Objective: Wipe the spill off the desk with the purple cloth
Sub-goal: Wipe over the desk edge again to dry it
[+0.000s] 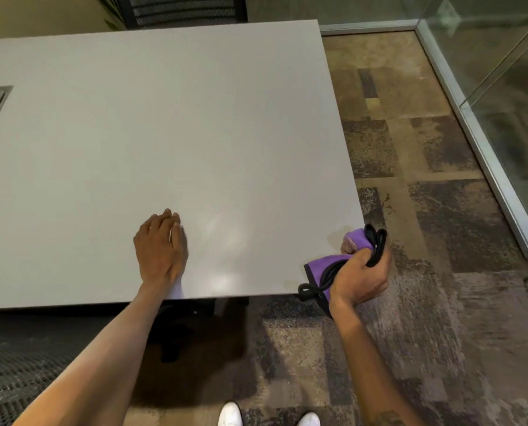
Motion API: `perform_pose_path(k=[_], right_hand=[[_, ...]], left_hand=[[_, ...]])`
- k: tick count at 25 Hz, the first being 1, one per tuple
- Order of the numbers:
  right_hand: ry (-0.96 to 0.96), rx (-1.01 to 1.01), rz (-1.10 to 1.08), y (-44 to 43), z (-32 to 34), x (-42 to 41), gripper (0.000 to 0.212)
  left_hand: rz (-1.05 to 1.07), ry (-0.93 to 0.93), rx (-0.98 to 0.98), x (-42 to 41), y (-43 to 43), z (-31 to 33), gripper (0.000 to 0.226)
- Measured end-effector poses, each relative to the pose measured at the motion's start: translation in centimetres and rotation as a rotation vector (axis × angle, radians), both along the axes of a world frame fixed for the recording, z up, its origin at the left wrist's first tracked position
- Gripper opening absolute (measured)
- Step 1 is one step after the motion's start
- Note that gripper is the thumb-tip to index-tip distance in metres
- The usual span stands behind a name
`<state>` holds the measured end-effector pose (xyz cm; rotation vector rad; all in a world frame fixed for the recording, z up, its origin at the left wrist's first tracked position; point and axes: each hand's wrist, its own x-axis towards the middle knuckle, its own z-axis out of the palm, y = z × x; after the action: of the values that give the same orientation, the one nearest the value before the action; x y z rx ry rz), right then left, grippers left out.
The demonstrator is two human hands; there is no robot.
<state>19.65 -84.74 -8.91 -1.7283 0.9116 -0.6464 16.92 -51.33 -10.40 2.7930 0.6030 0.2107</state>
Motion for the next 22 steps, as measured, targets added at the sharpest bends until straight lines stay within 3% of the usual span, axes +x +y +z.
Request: perform_pose_path(k=[3, 5, 9, 22], right_hand=[[0.013, 0.016, -0.031, -0.3, 0.1, 0.4, 0.041], [0.024, 0.017, -0.034, -0.5, -0.1, 0.6, 0.039], [0.07, 0.065, -0.024, -1.0, -0.1, 1.3, 0.036], [0.072, 0.08, 0.18, -0.2, 0.9, 13.1, 0.034]], left_hand=[[0.008, -0.037, 0.068, 0.5, -0.4, -0.3, 0.016], [-0.026, -0.076, 0.052, 0.5, -0.4, -0.6, 0.014], [-0.039, -0.109, 0.004, 0.7, 0.0, -0.9, 0.029], [-0.088, 0.118, -0.104, 0.6, 0.1, -0.9, 0.056]])
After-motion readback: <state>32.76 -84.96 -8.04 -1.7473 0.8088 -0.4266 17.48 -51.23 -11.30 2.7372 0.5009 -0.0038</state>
